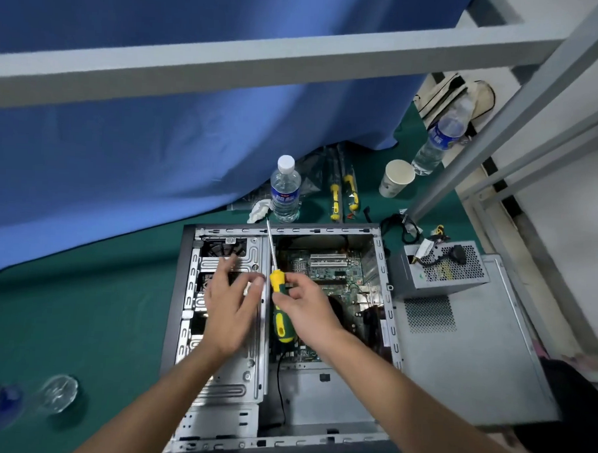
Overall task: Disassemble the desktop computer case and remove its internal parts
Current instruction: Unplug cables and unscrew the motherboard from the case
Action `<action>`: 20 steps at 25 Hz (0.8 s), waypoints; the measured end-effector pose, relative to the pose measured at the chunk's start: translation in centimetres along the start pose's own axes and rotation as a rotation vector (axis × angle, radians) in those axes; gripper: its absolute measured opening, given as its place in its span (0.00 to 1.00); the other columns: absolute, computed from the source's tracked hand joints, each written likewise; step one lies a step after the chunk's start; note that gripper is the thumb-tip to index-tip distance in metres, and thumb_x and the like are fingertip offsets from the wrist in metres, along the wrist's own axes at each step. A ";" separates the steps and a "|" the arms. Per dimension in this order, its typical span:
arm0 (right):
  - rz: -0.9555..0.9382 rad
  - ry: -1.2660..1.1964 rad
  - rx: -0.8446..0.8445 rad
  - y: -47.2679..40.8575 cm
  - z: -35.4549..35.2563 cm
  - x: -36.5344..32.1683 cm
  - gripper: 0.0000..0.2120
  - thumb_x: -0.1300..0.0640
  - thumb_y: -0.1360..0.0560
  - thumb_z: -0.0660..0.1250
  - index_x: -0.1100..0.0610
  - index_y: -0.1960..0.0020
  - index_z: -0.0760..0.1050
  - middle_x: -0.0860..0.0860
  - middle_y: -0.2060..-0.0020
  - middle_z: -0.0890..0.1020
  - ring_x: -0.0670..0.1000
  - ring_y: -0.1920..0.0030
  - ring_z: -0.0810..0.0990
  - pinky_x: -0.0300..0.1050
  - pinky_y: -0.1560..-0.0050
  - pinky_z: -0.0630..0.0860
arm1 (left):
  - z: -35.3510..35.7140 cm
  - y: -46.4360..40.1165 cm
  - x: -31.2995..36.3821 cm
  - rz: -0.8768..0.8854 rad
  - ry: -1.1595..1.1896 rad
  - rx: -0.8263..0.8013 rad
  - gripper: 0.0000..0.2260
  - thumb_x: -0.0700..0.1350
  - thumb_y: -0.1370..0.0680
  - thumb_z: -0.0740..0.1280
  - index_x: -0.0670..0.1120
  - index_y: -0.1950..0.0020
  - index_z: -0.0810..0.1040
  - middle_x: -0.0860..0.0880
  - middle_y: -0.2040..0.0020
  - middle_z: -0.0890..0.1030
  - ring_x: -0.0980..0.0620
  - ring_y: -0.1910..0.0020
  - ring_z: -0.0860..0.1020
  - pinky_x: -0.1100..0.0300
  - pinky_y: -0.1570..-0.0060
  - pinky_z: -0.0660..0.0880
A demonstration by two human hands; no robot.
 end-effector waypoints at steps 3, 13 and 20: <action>-0.003 -0.049 -0.065 0.1 1.7 -0.5 0.15 0.64 0.22 0.63 0.50 0.39 0.75 0.51 0.55 0.82 0.51 0.55 0.80 0.45 0.56 0.78 | 0.8 1.2 0.8 -0.061 0.163 -0.068 0.21 0.63 0.22 0.57 0.50 0.50 0.83 0.48 0.36 0.74 0.46 0.28 0.63 0.43 0.29 0.59; -0.352 1.084 0.516 -0.6 -11.2 0.9 0.22 0.60 0.24 0.63 0.56 0.29 0.70 0.55 0.32 0.69 0.53 0.29 0.63 0.52 0.27 0.63 | -1.1 -0.2 -1.0 -0.147 -0.237 0.137 0.16 0.50 0.20 0.64 0.38 0.58 0.78 0.45 0.48 0.69 0.43 0.46 0.70 0.50 0.41 0.70; -0.201 1.301 0.429 -2.4 -11.1 5.3 0.30 0.55 0.25 0.67 0.54 0.25 0.63 0.59 0.22 0.54 0.58 0.22 0.48 0.57 0.26 0.55 | -1.1 -0.6 -0.9 -0.228 -0.371 0.169 0.15 0.51 0.20 0.65 0.38 0.48 0.76 0.42 0.44 0.68 0.44 0.43 0.65 0.52 0.40 0.67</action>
Point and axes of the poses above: each hand's wrist, its own y-axis away from the middle knuckle, its own z-axis out of the palm, x = y × z, the point moved 4 cm from there along -y, towards the middle knuckle
